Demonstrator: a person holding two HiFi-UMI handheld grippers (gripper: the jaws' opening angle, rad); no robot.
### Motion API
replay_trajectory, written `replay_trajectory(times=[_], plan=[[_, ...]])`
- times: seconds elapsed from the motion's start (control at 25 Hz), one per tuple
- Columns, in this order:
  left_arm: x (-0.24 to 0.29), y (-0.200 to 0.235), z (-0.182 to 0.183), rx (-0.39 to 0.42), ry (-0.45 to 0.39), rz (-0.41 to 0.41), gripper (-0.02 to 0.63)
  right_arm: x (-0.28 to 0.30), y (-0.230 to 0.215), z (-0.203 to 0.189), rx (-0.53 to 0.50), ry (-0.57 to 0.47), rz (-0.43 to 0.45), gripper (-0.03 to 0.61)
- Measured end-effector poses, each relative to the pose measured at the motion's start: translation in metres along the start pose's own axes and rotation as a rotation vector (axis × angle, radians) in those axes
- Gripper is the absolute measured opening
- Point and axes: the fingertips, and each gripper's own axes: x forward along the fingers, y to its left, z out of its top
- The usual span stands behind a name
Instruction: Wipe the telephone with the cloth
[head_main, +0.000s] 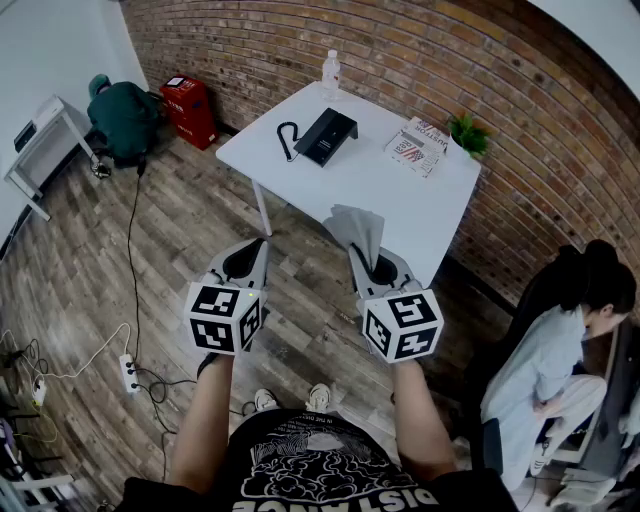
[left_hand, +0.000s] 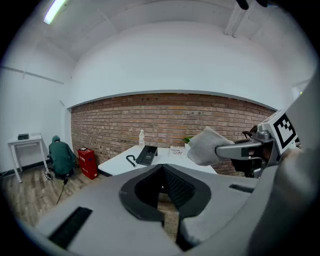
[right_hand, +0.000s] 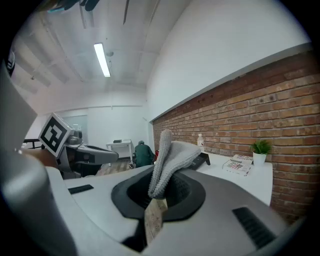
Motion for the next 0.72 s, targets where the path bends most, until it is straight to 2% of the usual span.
replay_trajectory(times=[0.4,0.72], plan=[[0.022,-0.020,0.003,-0.027,-0.005,0.002,0.006,0.003,-0.025,-0.005,0.021,-0.002,0.034,0.012],[0.045,-0.001,0.005,-0.027,0.005,-0.003,0.006,0.029,-0.032,-0.004,0.024,0.001,0.035,0.012]])
